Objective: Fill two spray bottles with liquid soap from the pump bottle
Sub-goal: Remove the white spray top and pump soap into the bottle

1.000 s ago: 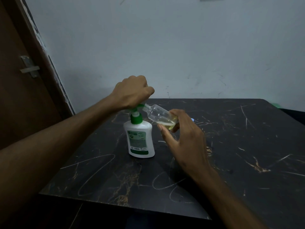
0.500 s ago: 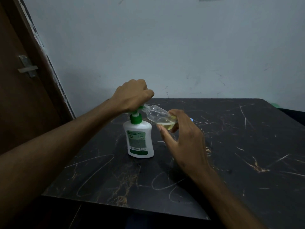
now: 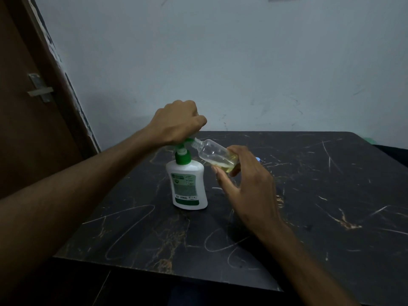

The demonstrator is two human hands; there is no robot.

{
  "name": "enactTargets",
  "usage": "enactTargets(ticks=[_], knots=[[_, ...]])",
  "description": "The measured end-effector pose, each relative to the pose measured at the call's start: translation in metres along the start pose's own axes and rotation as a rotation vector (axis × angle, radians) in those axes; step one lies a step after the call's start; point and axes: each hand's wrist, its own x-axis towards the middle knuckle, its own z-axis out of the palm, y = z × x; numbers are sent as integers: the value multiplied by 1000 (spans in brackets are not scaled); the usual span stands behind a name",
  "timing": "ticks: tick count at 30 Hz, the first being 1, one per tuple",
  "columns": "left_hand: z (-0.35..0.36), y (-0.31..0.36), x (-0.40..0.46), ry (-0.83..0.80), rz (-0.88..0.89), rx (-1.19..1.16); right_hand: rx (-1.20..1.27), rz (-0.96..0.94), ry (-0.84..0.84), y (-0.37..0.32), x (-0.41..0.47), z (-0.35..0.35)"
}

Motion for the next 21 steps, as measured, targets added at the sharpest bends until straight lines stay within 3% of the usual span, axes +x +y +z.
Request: enactTargets(ticks=[21], knots=[[1, 0, 2, -2, 26, 25, 7, -5, 9, 1, 0, 1]])
